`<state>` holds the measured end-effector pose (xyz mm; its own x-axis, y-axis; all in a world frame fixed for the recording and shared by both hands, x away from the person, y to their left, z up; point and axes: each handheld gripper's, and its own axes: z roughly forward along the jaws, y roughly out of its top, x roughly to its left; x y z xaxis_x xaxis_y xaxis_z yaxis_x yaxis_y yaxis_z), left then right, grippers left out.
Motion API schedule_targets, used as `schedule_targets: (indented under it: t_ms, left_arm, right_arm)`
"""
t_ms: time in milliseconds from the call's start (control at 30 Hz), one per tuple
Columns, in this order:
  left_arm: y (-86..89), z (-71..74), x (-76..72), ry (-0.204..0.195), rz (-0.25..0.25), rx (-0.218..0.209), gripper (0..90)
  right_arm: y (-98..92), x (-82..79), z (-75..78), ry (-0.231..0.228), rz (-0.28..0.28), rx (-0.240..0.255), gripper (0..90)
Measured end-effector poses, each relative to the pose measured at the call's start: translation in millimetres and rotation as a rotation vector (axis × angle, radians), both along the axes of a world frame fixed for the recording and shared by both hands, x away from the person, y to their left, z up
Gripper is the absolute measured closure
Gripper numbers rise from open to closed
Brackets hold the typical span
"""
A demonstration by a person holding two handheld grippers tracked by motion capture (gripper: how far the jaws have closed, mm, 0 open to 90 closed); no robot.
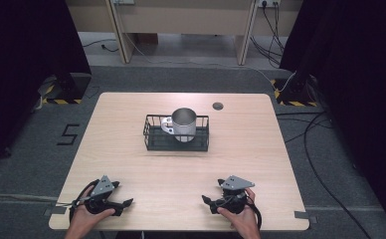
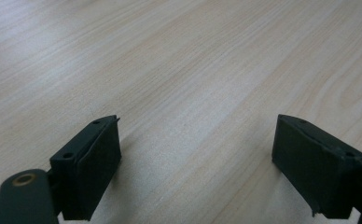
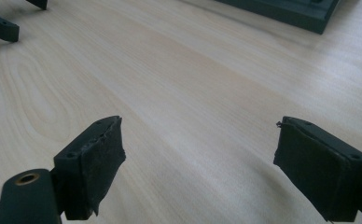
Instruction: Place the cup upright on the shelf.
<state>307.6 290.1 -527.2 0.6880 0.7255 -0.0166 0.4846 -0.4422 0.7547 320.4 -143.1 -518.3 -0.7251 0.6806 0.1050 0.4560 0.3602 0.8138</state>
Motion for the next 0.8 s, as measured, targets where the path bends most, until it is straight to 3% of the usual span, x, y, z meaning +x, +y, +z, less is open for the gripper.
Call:
schedule_targets:
  t_ms: [267,400,533,800]
  left_arm:
    - [0.0,0.0,-0.1,0.0,0.0,0.0,14.7]
    - [0.0,0.0,-0.1,0.0,0.0,0.0,14.7]
    - [0.1,0.1,-0.2,0.0,-0.001,0.002,14.7]
    - [0.0,0.0,-0.2,0.0,0.0,0.0,14.7]
  right_arm:
    - [0.4,-1.9,-2.6,0.065,-0.006,-0.082,15.1]
    - [3.8,-2.7,-3.4,0.055,0.003,-0.13,12.4]
    - [9.0,-3.8,-4.8,0.032,0.036,-0.201,3.6]
    - [10.0,-3.2,-5.3,0.04,0.036,-0.213,0.4]
